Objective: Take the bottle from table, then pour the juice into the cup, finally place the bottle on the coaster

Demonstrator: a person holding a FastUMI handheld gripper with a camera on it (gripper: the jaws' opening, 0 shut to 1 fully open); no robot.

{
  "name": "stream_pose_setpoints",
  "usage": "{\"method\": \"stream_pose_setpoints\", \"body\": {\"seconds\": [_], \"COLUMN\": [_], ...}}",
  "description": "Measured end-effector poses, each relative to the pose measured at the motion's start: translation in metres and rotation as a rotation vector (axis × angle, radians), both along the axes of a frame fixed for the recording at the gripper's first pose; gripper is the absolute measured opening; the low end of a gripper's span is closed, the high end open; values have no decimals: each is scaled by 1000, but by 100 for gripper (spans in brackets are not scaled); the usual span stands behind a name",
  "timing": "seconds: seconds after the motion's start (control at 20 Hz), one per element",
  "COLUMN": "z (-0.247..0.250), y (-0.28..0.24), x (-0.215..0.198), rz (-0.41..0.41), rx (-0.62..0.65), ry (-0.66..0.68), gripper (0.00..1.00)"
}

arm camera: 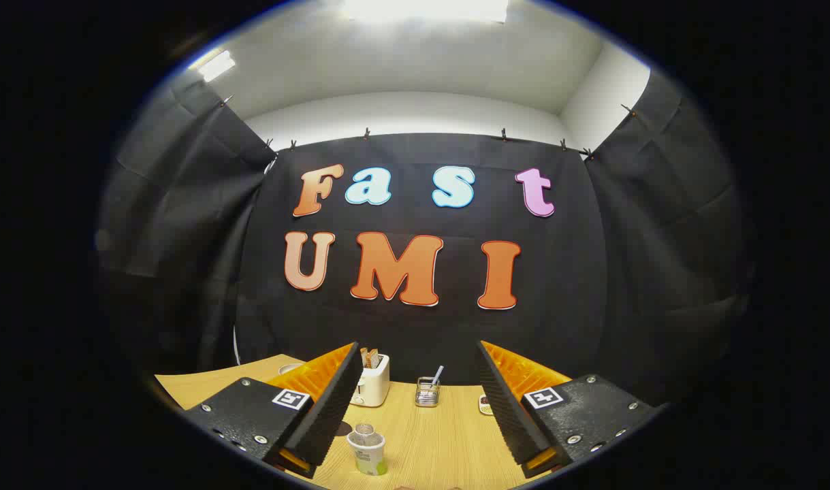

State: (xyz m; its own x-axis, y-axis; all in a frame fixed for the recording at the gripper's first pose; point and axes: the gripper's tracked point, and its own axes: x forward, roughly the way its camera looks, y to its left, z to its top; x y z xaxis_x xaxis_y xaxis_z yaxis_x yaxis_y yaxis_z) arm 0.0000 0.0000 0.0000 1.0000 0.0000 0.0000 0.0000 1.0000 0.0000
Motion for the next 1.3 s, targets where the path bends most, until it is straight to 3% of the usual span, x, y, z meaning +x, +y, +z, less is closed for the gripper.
{"method": "stream_pose_setpoints", "body": {"seconds": [0.7,1.3], "z": [2,-33], "y": [17,39], "x": [4,4], "rz": [16,50], "rx": [15,57], "ry": [7,33], "gripper": [98,98]}}
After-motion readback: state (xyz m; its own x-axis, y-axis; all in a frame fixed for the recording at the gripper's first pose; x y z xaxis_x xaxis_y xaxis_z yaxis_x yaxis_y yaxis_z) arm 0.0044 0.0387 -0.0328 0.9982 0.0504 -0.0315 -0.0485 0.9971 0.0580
